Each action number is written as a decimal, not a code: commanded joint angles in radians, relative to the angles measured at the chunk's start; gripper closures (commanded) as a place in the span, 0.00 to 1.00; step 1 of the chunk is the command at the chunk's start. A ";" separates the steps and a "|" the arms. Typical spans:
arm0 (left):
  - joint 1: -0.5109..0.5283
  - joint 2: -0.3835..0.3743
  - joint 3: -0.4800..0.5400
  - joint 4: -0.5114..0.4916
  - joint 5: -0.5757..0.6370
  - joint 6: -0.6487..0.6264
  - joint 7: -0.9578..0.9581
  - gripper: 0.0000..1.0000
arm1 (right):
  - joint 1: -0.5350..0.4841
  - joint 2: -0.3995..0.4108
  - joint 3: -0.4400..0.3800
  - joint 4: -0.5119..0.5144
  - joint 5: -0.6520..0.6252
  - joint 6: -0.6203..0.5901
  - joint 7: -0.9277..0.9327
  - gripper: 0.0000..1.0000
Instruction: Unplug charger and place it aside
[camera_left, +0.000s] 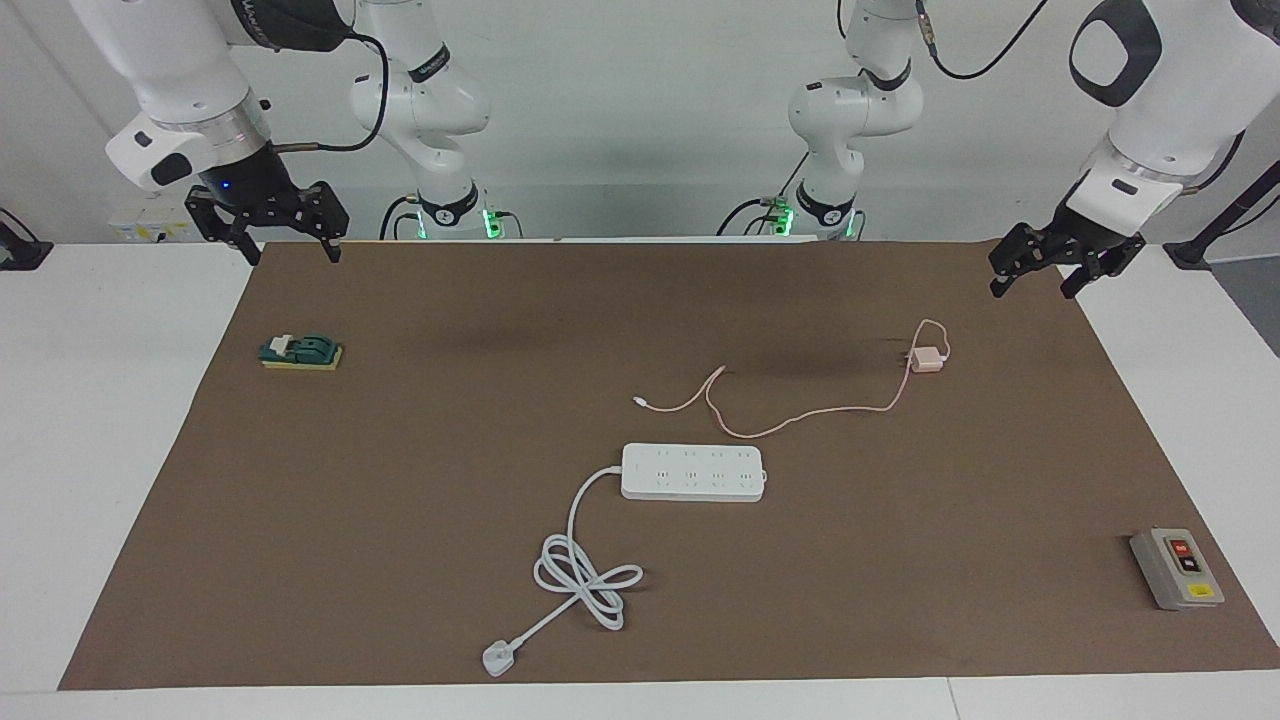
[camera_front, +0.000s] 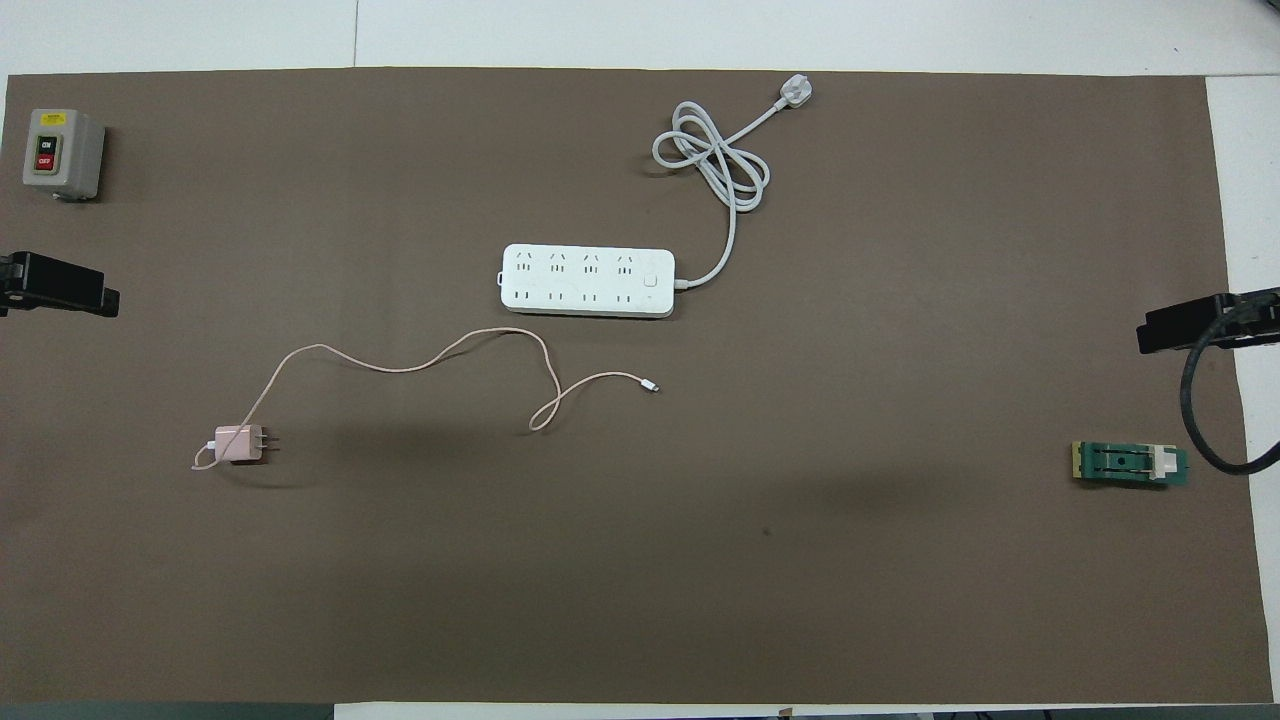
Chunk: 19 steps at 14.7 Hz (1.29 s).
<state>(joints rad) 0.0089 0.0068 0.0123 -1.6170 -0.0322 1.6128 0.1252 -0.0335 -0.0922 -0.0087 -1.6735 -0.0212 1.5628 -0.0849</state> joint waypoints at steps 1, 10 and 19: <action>-0.017 0.009 0.005 0.023 0.017 -0.028 -0.007 0.00 | -0.003 -0.009 0.007 0.001 0.004 -0.007 0.020 0.00; -0.058 0.001 -0.008 -0.004 0.014 -0.027 -0.013 0.00 | -0.005 -0.009 0.007 0.000 0.006 -0.009 0.034 0.00; -0.060 -0.013 -0.005 -0.032 0.026 -0.019 -0.021 0.00 | -0.003 -0.009 0.009 0.001 0.006 -0.010 0.037 0.00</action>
<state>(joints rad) -0.0356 0.0114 -0.0031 -1.6302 -0.0272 1.5999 0.1216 -0.0331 -0.0925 -0.0059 -1.6734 -0.0212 1.5628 -0.0685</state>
